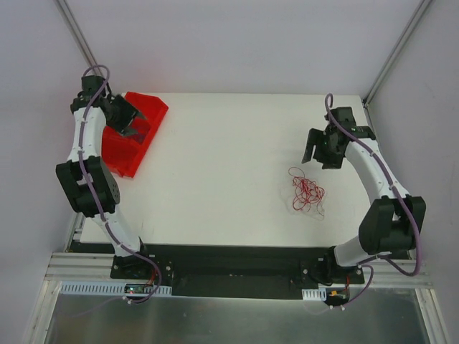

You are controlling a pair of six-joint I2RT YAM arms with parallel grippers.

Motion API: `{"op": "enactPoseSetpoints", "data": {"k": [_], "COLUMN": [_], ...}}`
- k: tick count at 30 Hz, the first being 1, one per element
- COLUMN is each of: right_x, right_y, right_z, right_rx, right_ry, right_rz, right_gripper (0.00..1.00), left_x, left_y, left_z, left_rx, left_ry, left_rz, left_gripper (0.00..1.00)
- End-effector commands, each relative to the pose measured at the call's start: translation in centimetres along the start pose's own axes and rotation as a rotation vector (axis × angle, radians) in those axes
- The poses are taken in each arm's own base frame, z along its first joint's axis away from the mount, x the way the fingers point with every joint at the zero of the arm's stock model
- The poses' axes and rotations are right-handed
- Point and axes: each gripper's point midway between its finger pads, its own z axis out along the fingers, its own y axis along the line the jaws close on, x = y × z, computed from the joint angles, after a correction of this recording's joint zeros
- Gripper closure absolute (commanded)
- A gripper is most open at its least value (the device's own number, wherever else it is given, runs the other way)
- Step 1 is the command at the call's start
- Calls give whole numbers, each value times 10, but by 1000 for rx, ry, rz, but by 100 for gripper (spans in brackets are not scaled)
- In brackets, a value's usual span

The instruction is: Untangle the cables

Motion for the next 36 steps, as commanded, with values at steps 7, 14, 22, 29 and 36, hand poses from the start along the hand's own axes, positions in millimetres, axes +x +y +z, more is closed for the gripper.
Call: {"op": "enactPoseSetpoints", "data": {"k": [7, 14, 22, 29, 36], "right_x": [58, 82, 56, 36, 68], "right_y": [-18, 34, 181, 156, 0], "right_z": [21, 61, 42, 27, 33], "right_rx": [-10, -227, -575, -508, -135], "right_ry": [335, 502, 517, 407, 383], "right_rz": [254, 187, -66, -7, 261], "right_gripper": [27, 40, 50, 41, 36], "left_x": [210, 282, 293, 306, 318], "left_y": [-87, -97, -75, -59, -64], "left_z": [-11, -14, -18, -12, -7], "left_rx": [241, 370, 372, 355, 375], "left_ry": [379, 597, 648, 700, 746], "left_rz": [574, 692, 715, 735, 743], "left_gripper": [44, 41, 46, 46, 44]}}
